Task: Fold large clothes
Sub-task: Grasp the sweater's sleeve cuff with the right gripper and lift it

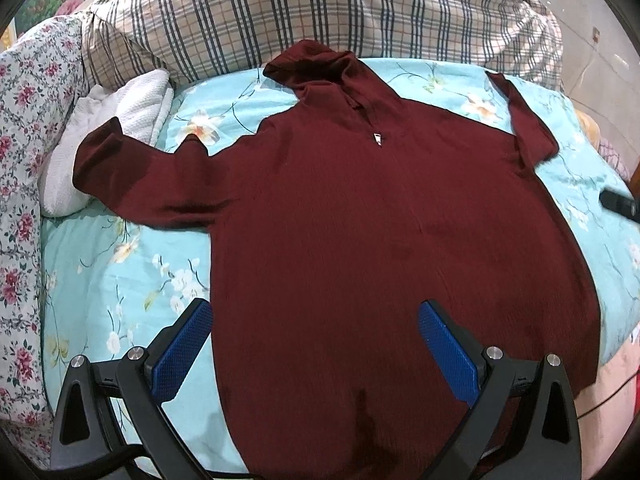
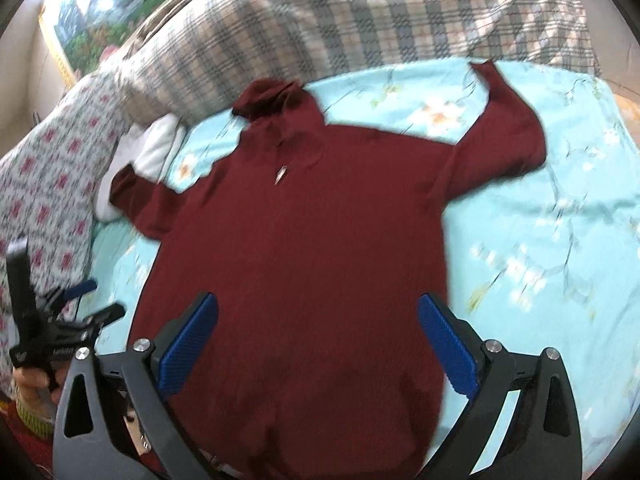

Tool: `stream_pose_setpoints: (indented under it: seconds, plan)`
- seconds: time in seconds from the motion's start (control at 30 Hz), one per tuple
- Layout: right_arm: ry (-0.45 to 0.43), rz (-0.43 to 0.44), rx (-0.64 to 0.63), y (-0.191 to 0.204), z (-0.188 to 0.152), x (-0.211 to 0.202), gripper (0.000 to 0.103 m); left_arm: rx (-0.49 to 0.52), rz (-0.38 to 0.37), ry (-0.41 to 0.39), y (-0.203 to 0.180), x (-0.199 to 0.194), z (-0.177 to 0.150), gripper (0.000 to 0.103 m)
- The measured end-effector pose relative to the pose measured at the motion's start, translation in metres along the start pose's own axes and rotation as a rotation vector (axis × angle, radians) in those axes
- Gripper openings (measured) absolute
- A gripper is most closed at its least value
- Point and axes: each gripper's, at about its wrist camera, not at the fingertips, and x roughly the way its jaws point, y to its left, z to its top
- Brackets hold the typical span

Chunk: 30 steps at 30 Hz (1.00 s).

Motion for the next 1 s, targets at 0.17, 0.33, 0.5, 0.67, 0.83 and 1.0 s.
stream_pose_setpoints:
  seconds: [0.17, 0.33, 0.5, 0.67, 0.83, 1.0]
  plan:
    - [-0.077, -0.013, 0.015, -0.047, 0.048, 0.010, 0.089, -0.046, -0.022, 0.032, 0.006, 0.024, 0.015, 0.102]
    - [-0.099, -0.119, 0.086, -0.115, 0.105, 0.042, 0.070, -0.062, -0.031, 0.068, 0.007, 0.046, 0.026, 0.102]
    - [-0.110, -0.228, 0.113, -0.170, 0.161, 0.081, 0.060, -0.069, -0.028, 0.107, 0.004, 0.073, 0.037, 0.102]
    - [-0.143, -0.280, 0.137, -0.209, 0.215, 0.119, 0.054, -0.073, -0.046, 0.151, -0.003, 0.100, 0.045, 0.102]
    - [-0.153, -0.311, 0.127, -0.237, 0.271, 0.167, 0.054, -0.081, -0.057, 0.186, -0.011, 0.124, 0.051, 0.102]
    - [-0.062, -0.396, 0.107, -0.264, 0.302, 0.221, 0.030, -0.091, -0.077, 0.217, -0.015, 0.141, 0.053, 0.102]
